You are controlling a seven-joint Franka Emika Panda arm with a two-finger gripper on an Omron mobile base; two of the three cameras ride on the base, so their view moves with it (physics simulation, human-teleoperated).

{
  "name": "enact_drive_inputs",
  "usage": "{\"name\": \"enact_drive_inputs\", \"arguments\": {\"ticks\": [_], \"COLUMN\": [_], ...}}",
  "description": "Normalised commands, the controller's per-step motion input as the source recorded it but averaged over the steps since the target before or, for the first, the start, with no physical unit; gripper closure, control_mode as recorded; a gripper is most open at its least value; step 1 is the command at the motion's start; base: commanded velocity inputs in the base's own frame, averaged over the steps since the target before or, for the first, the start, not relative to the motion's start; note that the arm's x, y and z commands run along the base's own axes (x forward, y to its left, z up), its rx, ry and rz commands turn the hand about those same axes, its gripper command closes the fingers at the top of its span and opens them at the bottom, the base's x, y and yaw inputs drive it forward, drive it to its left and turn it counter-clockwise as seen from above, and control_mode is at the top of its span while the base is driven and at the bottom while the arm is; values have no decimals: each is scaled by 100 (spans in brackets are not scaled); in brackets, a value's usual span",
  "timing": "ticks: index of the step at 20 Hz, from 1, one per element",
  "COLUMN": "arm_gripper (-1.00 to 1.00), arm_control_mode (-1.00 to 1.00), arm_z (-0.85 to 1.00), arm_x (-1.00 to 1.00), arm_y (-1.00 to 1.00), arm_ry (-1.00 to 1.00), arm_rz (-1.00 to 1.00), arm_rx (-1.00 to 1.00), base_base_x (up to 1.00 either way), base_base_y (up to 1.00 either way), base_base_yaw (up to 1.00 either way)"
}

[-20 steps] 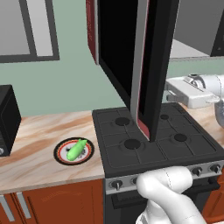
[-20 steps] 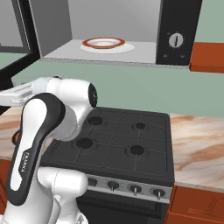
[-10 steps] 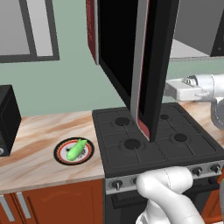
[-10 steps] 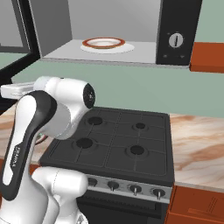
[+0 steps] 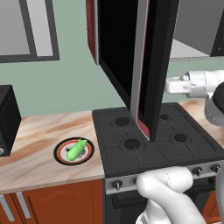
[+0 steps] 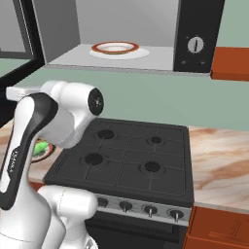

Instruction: Pick the corn from the counter and place it in the microwave. Then turn on the microwave.

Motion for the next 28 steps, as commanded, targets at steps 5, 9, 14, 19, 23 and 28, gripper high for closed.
{"name": "enact_drive_inputs", "arguments": {"ticks": [5, 9, 14, 19, 23, 28], "arm_gripper": [-100, -100, -100, -100, -100, -100], "arm_control_mode": [-100, -100, -100, -100, -100, -100], "arm_z": [0, -3, -12, -16, -19, -23], "arm_x": [45, 46, 40, 40, 34, 32], "arm_y": [0, 0, -10, -17, -17, -17], "arm_ry": [21, 22, 19, 17, 15, 12], "arm_rz": [-14, -17, -15, -12, -14, -13], "arm_rx": [-9, -13, -15, -15, -16, -17], "base_base_x": [0, 0, 0, 0, 0, 0], "base_base_y": [0, 0, 0, 0, 0, 0], "base_base_yaw": [0, 0, 0, 0, 0, 0]}}
